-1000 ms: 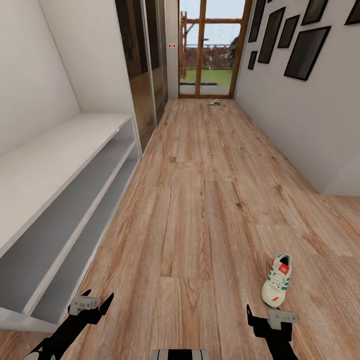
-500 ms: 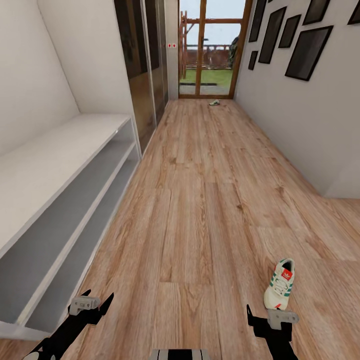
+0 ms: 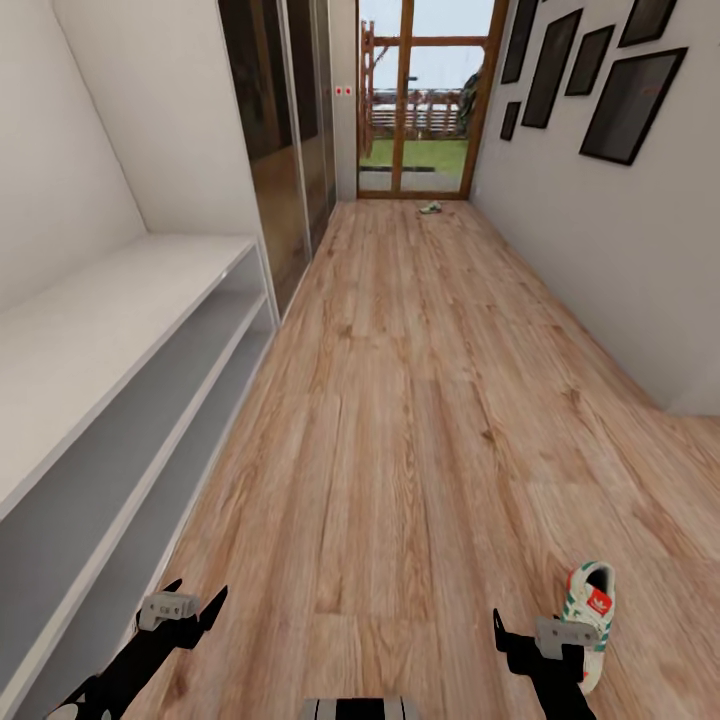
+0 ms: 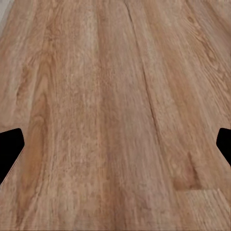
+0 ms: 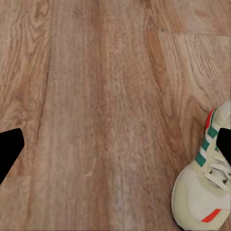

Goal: Pick up the two gym shoes and the two sandals from the corridor floor and place them onto the hallstand (shoe rack) in the corridor, making sure they are on the rack and not on the floor. Arrange them so the two gym shoes are next to each other and the two sandals are next to each other.

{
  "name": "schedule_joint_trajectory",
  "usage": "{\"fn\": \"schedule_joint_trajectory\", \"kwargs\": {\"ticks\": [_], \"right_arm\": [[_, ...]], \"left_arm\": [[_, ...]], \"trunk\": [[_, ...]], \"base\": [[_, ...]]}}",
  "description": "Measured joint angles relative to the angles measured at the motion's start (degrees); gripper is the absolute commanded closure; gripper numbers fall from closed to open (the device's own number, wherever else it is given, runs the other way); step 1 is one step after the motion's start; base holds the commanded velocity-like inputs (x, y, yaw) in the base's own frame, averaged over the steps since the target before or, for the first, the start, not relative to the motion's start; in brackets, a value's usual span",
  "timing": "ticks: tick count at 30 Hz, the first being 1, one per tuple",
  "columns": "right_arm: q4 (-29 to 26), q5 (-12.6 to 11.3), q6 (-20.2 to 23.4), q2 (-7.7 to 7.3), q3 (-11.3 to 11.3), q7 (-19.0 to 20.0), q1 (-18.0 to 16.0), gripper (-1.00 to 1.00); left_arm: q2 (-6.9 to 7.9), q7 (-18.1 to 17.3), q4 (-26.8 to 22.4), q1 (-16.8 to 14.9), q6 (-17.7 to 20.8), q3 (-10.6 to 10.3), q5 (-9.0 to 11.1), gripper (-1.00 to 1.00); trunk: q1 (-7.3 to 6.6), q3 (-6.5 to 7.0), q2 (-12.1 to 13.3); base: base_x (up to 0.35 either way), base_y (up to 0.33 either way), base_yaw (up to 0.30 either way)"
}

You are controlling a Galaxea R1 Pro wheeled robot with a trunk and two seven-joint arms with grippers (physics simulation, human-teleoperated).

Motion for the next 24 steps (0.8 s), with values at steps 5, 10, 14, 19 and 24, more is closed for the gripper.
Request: {"fn": "schedule_joint_trajectory", "kwargs": {"ticks": [5,10,14,19,24], "right_arm": [[0.0,0.0,0.0,0.00,0.0,0.0,0.0,-1.00],[0.0,0.0,0.0,0.00,0.0,0.0,0.0,-1.00],[0.0,0.0,0.0,0.00,0.0,0.0,0.0,-1.00],[0.0,0.0,0.0,0.00,0.0,0.0,0.0,-1.00],[0.0,0.0,0.0,0.00,0.0,0.0,0.0,-1.00]], "left_arm": [[0.00,0.0,0.0,0.0,0.0,0.0,0.0,-1.00],[0.00,0.0,0.0,0.0,0.0,0.0,0.0,-1.00],[0.00,0.0,0.0,0.0,0.0,0.0,0.0,-1.00],[0.00,-0.1,0.0,0.0,0.0,0.0,0.1,-1.00],[0.00,-0.1,0.0,0.0,0.0,0.0,0.1,-1.00]], "trunk": [[0.00,0.00,0.0],[0.00,0.00,0.0],[0.00,0.00,0.0],[0.00,0.00,0.0],[0.00,0.00,0.0]], "base": [[0.325,0.000,0.000],[0.327,0.000,0.000],[0.328,0.000,0.000],[0.328,0.000,0.000],[0.328,0.000,0.000]]}}
